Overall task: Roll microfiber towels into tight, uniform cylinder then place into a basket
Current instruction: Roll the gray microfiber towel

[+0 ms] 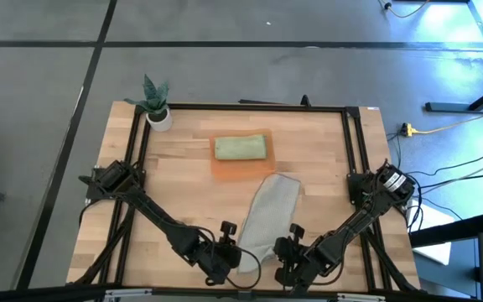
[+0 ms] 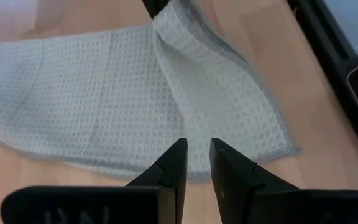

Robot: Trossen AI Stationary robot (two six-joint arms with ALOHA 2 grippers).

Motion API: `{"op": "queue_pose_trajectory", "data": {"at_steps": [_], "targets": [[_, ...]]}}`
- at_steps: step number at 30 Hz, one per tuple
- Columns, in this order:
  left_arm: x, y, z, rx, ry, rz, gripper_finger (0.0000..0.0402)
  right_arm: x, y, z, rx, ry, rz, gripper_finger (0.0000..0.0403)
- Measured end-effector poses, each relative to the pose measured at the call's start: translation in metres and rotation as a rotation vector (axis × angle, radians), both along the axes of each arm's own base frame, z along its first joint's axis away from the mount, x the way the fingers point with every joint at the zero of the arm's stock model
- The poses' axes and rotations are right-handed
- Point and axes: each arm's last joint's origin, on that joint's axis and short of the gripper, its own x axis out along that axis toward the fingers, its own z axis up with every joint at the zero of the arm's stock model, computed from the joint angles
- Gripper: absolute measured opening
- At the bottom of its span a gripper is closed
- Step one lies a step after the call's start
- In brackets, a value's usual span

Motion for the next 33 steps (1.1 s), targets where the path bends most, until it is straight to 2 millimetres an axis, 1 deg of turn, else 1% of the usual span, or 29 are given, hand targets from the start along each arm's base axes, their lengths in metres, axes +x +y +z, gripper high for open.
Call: {"op": "queue_pose_trajectory", "data": {"at_steps": [9, 19, 22, 29, 33], "targets": [[0.008, -0.006, 0.007, -0.102, -0.089, -0.019, 0.0062, 0.006, -0.006, 0.000, -0.034, -0.013, -0.010, 0.0008], [0.008, -0.005, 0.007, -0.153, -0.084, 0.030, 0.0062, 0.012, -0.015, 0.000, -0.012, -0.008, -0.062, 0.0008], [0.008, -0.005, 0.007, -0.153, -0.084, 0.030, 0.0062, 0.013, -0.020, 0.002, 0.001, -0.002, -0.114, 0.0008], [0.008, -0.005, 0.007, -0.149, -0.084, 0.032, 0.0062, 0.009, -0.038, 0.017, 0.029, 0.015, -0.276, 0.0008], [0.010, -0.002, 0.007, -0.147, -0.084, 0.041, 0.0062, 0.005, -0.045, 0.017, 0.030, 0.059, -0.336, 0.0008]]}}
